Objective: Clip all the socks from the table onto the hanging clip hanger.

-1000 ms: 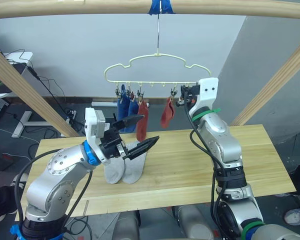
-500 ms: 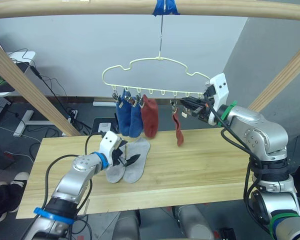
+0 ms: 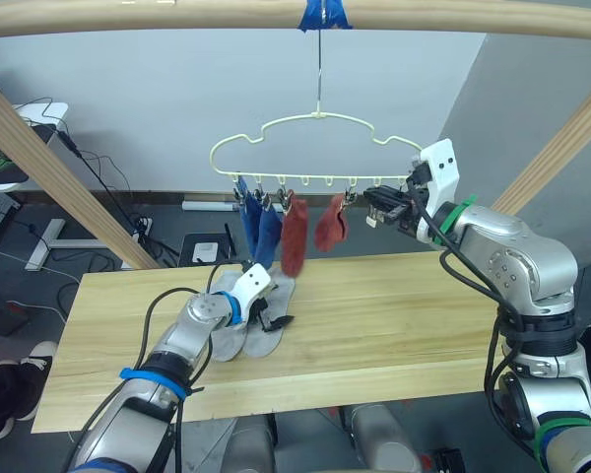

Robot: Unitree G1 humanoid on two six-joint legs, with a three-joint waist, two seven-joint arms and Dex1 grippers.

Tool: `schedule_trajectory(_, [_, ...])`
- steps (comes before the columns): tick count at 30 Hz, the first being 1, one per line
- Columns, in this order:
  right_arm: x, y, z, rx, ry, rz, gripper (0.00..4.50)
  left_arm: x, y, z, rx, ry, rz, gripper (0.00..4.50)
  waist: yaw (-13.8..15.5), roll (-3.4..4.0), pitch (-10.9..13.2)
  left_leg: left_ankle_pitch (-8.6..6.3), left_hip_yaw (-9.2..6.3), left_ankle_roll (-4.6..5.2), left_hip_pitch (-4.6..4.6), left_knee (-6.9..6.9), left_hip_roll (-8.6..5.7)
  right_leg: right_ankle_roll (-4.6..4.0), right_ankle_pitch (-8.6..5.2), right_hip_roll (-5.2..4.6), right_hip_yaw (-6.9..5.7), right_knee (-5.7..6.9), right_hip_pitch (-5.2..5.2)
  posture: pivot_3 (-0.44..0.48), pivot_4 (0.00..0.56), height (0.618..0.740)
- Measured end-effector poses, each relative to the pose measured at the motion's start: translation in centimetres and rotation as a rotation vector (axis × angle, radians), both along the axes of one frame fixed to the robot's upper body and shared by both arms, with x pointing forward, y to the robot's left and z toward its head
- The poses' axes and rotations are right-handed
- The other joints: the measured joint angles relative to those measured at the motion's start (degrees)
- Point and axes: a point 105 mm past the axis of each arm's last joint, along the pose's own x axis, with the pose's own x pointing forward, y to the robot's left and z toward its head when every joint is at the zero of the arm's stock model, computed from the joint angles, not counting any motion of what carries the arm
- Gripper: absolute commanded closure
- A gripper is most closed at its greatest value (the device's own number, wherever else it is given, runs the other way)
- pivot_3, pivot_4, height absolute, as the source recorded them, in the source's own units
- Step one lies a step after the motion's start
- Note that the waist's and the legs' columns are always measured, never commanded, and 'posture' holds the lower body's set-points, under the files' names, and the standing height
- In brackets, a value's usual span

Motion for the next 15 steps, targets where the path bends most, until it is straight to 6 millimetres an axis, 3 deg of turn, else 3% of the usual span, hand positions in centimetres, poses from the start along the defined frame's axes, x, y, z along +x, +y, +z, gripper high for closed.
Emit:
schedule_trajectory(5, [0.0, -0.4, 0.3, 0.007, -0.007, -0.019, 4.5, -1.3, -0.4, -0.3, -0.032, 0.028, -0.058, 1.62, -0.4, 0.0, 0.0, 0.0, 0.0, 0.0, 0.03, -0.05, 0.02, -0.01, -0.01, 0.0, 0.0, 0.01, 0.01, -0.233, 0.246, 0.74])
schedule_trajectory(12, [0.0, -0.4, 0.3, 0.007, -0.009, -0.022, 4.5, -6.8, -1.2, -1.7, -0.02, 0.092, -0.265, 3.65, -0.6, 0.01, 0.0, 0.0, -0.01, 0.0, 0.03, -0.09, 0.02, -0.02, -0.01, -0.01, 0.01, -0.01, -0.01, -0.212, 0.241, 0.74])
schedule_trajectory(14, [0.1, -0.4, 0.3, 0.007, -0.007, -0.022, 4.5, -7.7, -1.4, -1.9, -0.013, 0.099, -0.29, 4.15, -0.5, 0.01, 0.0, 0.0, -0.03, 0.0, 0.02, -0.06, 0.02, -0.02, -0.01, -0.02, -0.02, 0.0, -0.01, -0.212, 0.241, 0.74])
schedule_trajectory(15, [0.1, -0.5, 0.2, 0.008, -0.007, -0.023, 4.5, -7.7, -1.4, -1.9, -0.006, 0.093, -0.293, 4.15, -0.4, 0.01, 0.0, 0.0, -0.03, 0.0, 0.02, -0.03, 0.01, -0.01, -0.01, -0.02, -0.02, 0.0, -0.01, -0.204, 0.239, 0.74])
